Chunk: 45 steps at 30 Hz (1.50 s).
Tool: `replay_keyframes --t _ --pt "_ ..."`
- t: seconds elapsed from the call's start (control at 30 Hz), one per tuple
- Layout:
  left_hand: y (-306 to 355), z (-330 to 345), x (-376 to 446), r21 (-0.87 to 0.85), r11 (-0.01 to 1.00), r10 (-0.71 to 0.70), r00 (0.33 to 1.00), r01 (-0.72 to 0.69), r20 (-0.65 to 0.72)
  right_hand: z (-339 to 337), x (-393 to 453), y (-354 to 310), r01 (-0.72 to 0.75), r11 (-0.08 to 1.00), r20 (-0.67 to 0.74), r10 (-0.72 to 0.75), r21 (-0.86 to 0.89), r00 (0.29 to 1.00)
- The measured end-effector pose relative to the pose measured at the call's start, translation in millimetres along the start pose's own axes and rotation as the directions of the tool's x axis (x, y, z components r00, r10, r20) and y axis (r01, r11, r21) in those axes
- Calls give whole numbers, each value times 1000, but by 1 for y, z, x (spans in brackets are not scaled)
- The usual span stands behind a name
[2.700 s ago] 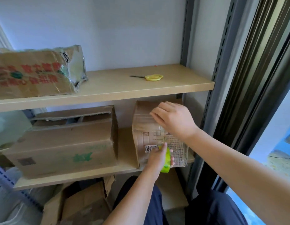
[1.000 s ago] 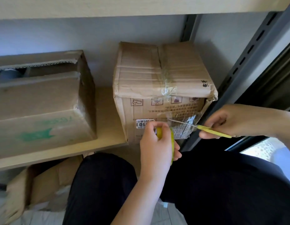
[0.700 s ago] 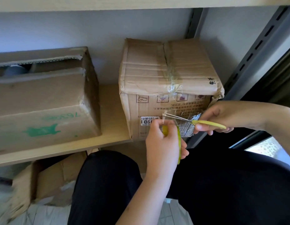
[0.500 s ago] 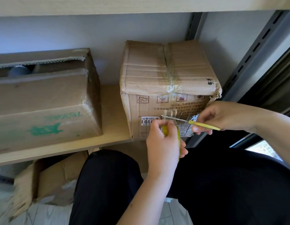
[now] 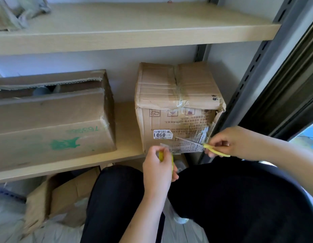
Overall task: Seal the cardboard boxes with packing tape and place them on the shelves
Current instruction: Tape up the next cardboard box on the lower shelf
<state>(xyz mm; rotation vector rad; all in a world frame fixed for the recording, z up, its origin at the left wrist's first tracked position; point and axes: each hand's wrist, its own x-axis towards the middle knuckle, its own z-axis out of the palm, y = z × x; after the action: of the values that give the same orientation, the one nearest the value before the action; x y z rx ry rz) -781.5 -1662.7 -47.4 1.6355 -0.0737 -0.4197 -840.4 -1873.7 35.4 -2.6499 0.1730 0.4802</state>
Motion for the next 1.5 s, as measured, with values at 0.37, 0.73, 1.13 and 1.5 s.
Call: replay_keyframes --t 0.37,0.73,1.13,1.5 --pt "27 -5 -15 -28 997 70 997 -69 32 11 -3 -10 -96 862 -256 -40 -498 966" --pt "132 -23 -32 -224 945 263 962 -240 78 -150 -32 -121 125 991 -920 -99 -55 380" --pt "176 -48 -36 -204 918 354 935 -341 30 -126 1 -174 337 934 -728 -312 -118 611" --pt "201 -89 -11 -285 958 48 996 -23 80 -94 29 -230 82 923 -665 -330 -375 670"
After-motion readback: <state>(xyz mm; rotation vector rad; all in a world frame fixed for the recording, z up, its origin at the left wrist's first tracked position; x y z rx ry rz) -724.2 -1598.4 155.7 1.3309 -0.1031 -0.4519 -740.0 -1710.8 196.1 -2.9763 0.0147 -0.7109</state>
